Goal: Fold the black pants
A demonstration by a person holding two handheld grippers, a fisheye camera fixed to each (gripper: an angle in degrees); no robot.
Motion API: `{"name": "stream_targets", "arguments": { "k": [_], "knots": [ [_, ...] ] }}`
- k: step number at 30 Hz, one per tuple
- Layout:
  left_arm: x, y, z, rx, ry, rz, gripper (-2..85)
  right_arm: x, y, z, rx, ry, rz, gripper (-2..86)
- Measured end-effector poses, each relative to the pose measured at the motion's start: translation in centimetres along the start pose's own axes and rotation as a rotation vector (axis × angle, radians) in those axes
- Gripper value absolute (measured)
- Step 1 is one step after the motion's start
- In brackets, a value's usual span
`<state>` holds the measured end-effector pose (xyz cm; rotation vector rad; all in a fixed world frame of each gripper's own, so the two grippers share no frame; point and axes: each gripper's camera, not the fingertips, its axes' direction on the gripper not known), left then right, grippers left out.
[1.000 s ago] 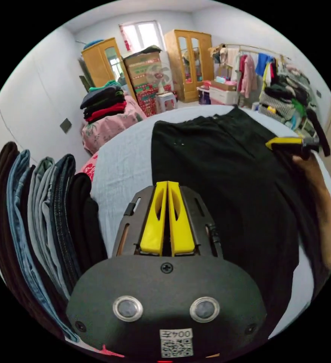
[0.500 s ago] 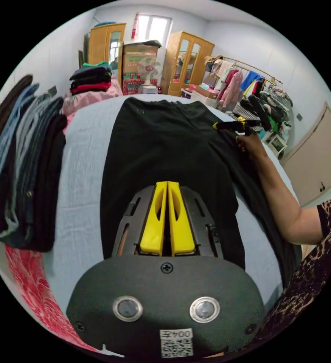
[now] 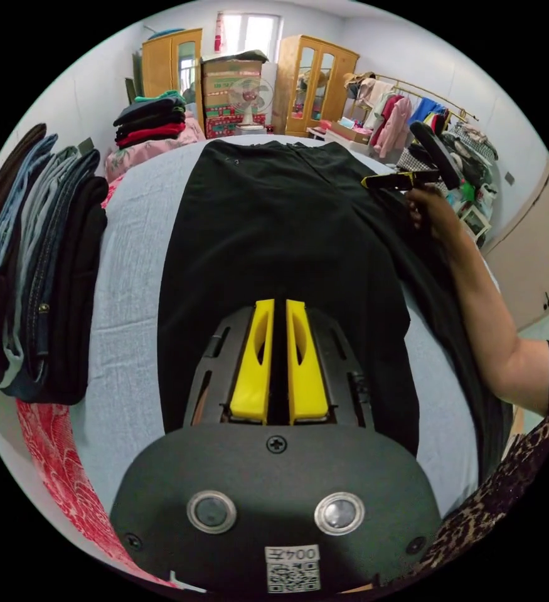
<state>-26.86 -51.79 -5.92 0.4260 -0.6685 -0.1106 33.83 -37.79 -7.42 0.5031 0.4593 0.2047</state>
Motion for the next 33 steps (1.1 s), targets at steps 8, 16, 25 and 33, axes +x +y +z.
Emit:
{"name": "stream_targets", "arguments": {
  "k": [8,16,25,33],
  "knots": [
    [0.9,2.4,0.3,0.000,-0.028,0.013,1.2,4.6,4.4,4.5,0.041,-0.278,0.157,3.5],
    [1.6,5.0,0.8,-0.003,-0.017,0.007,1.2,17.6,16.8,9.1,0.296,-0.740,0.716,3.5],
    [2.6,7.7,1.4,-0.004,-0.016,0.004,1.5,18.7,27.9,12.6,0.075,-0.836,0.496,11.4],
    [3.4,10.0,1.9,-0.006,-0.004,-0.003,1.4,11.5,39.1,15.2,-0.125,-0.649,0.310,8.1]
  ]
}}
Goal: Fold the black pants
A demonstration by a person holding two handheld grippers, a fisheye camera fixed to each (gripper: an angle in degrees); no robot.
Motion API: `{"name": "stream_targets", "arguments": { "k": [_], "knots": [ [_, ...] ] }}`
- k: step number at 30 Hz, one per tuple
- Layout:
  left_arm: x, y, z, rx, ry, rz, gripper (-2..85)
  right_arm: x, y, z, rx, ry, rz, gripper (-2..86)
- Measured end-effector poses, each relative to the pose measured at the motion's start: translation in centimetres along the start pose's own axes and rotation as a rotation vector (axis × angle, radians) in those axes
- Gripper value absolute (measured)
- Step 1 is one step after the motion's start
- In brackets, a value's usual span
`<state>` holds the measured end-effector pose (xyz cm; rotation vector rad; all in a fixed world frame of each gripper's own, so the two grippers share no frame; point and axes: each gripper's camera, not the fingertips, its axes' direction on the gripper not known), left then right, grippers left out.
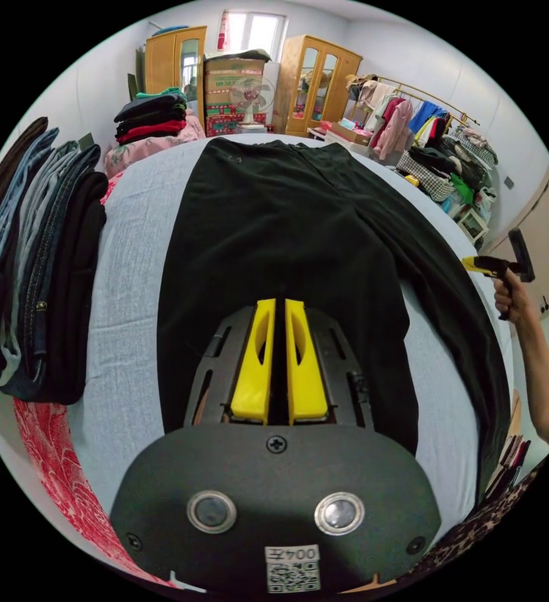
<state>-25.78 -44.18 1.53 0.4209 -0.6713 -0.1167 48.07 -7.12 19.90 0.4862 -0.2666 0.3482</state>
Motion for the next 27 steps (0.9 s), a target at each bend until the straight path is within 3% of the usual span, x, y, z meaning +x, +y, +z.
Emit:
{"name": "stream_targets", "arguments": {
  "k": [5,12,18,24,27],
  "knots": [
    [1.3,1.3,0.4,0.000,-0.054,0.026,1.3,0.2,3.0,3.4,-0.045,0.202,-0.057,2.3],
    [0.7,3.2,-0.6,-0.023,0.046,-0.022,1.2,1.9,13.6,-0.6,-0.015,0.152,-0.087,6.4],
    [6.5,9.4,-6.7,0.016,0.301,0.070,1.9,2.2,28.8,-0.7,-0.149,0.186,-0.083,6.4],
    [16.2,23.6,-8.4,-0.258,0.574,0.007,2.6,1.2,40.0,5.2,-0.316,0.150,-0.079,6.0],
    [20.8,30.5,-8.4,-0.374,0.649,-0.087,2.8,0.4,43.1,9.4,-0.436,0.254,-0.162,5.0]
  ]
}}
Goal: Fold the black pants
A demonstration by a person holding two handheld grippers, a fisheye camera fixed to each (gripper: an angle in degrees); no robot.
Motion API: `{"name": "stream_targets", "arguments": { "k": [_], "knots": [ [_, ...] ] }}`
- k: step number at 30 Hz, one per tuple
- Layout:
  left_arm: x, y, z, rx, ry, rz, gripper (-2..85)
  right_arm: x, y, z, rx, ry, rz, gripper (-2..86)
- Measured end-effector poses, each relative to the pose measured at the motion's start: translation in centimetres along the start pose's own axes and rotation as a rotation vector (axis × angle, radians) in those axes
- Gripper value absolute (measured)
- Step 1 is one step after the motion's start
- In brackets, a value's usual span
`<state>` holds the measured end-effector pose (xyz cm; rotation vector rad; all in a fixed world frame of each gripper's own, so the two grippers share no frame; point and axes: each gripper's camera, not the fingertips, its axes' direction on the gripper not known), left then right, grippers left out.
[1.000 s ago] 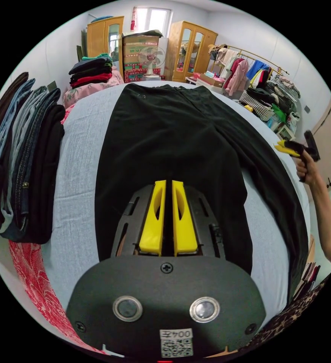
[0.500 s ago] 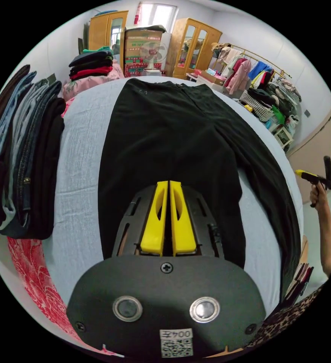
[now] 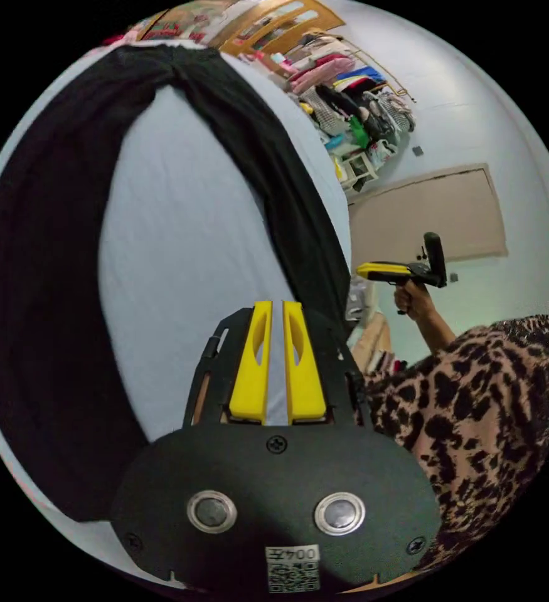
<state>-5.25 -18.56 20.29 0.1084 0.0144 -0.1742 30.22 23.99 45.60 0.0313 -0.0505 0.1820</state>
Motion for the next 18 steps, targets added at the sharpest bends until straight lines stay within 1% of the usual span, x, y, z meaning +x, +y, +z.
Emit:
{"name": "stream_targets", "arguments": {
  "k": [3,6,7,12,16,17,18],
  "knots": [
    [1.3,4.1,3.8,-0.047,0.069,-0.095,2.9,-1.6,0.0,3.9,-0.075,0.069,-0.089,4.0],
    [2.0,5.9,6.8,-0.115,0.130,-0.121,2.9,-2.6,0.1,7.8,-0.156,0.154,-0.118,1.4],
    [2.3,6.3,7.7,-0.148,0.138,-0.121,2.9,-2.9,0.3,7.9,-0.108,0.164,-0.125,0.8],
    [4.2,7.7,10.4,-0.187,0.086,-0.053,3.1,-4.3,1.8,12.4,-0.080,0.296,-0.119,-0.3],
    [5.5,9.2,12.5,-0.178,0.071,0.002,4.3,-4.9,3.1,15.2,-0.040,0.389,-0.122,0.3],
    [5.7,9.5,12.8,-0.175,0.073,0.006,4.6,-4.6,3.6,16.0,-0.037,0.386,-0.126,1.4],
    [5.9,10.2,13.3,-0.170,0.075,0.012,5.4,-3.8,4.2,16.5,-0.052,0.359,-0.099,5.2]
  ]
}}
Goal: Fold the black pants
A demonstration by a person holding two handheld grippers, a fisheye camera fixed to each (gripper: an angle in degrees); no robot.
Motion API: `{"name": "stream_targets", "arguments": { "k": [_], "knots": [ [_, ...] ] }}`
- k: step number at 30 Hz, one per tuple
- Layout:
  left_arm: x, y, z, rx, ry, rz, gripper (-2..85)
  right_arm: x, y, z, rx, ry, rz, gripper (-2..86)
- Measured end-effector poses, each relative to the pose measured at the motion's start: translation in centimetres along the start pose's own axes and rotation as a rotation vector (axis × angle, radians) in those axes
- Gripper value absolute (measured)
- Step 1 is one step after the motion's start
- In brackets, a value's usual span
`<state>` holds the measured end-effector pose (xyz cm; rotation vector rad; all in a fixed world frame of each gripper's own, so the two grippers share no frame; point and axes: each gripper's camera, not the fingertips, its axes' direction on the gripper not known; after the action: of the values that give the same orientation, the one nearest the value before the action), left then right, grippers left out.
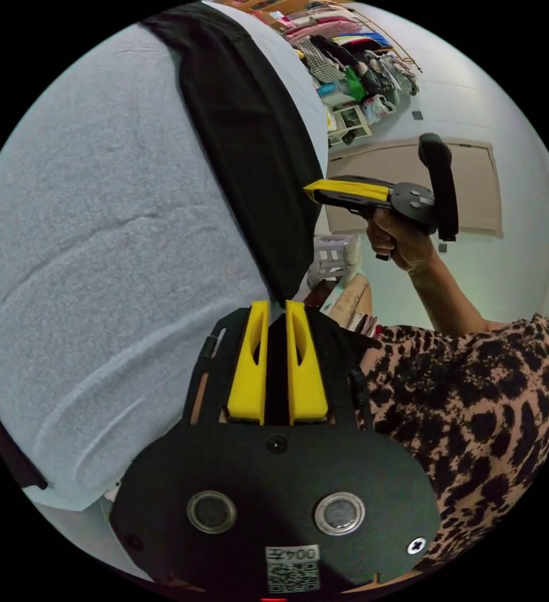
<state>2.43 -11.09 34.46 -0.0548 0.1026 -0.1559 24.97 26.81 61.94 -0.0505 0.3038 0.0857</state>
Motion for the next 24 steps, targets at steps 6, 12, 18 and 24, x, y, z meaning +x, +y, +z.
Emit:
{"name": "stream_targets", "arguments": {
  "k": [6,12,18,24],
  "knots": [
    [1.1,3.2,2.1,0.098,0.012,0.004,8.3,8.3,8.7,2.8,0.181,-0.705,0.173,25.3],
    [2.1,4.7,4.0,0.140,0.014,-0.042,11.7,12.9,15.1,10.4,0.282,-0.928,0.378,25.1],
    [3.0,5.1,5.6,0.136,-0.034,-0.122,11.9,13.8,13.9,19.7,0.125,-0.930,0.367,21.7],
    [4.0,6.3,7.3,0.154,-0.052,-0.233,10.2,13.4,11.8,24.8,0.108,-1.073,0.252,18.3]
  ]
}}
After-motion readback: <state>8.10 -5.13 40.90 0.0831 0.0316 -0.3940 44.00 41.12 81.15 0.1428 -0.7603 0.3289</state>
